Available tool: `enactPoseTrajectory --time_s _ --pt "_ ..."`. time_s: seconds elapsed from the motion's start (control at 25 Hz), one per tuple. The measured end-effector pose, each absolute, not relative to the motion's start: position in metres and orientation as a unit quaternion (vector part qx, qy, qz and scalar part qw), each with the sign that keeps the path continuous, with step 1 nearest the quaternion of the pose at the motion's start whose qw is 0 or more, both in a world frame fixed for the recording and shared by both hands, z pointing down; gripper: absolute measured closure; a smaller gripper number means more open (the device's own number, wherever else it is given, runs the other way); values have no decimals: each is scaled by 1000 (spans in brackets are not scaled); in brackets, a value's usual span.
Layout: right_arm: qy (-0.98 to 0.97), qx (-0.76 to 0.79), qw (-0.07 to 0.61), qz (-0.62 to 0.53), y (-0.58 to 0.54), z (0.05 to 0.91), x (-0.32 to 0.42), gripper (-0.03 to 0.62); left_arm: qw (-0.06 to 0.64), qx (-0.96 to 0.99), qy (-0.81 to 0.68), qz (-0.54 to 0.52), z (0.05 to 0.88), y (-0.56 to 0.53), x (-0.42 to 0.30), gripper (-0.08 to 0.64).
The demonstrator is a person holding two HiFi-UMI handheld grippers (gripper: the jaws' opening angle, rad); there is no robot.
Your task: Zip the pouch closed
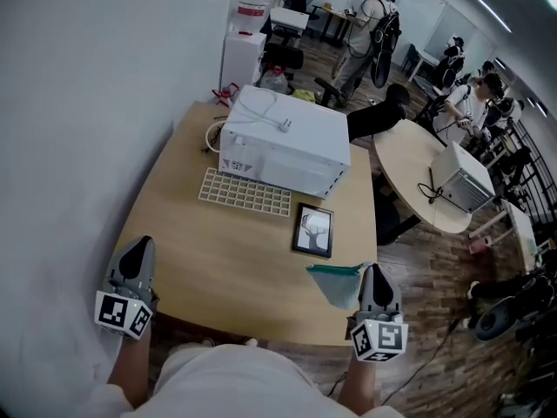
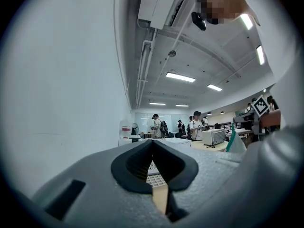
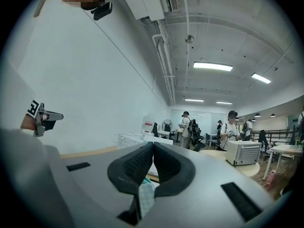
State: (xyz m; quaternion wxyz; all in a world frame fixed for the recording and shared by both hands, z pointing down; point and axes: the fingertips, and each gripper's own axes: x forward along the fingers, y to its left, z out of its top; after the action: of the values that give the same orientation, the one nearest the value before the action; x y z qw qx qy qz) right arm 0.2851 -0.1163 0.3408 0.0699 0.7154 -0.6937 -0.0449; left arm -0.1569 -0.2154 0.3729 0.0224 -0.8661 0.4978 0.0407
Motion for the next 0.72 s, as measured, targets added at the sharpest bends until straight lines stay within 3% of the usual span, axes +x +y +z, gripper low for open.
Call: enactPoseTrajectory --time_s 0.72 --pt "-698 710 71 -53 -126 341 269 586 25 -865 498 53 366 -214 -161 548"
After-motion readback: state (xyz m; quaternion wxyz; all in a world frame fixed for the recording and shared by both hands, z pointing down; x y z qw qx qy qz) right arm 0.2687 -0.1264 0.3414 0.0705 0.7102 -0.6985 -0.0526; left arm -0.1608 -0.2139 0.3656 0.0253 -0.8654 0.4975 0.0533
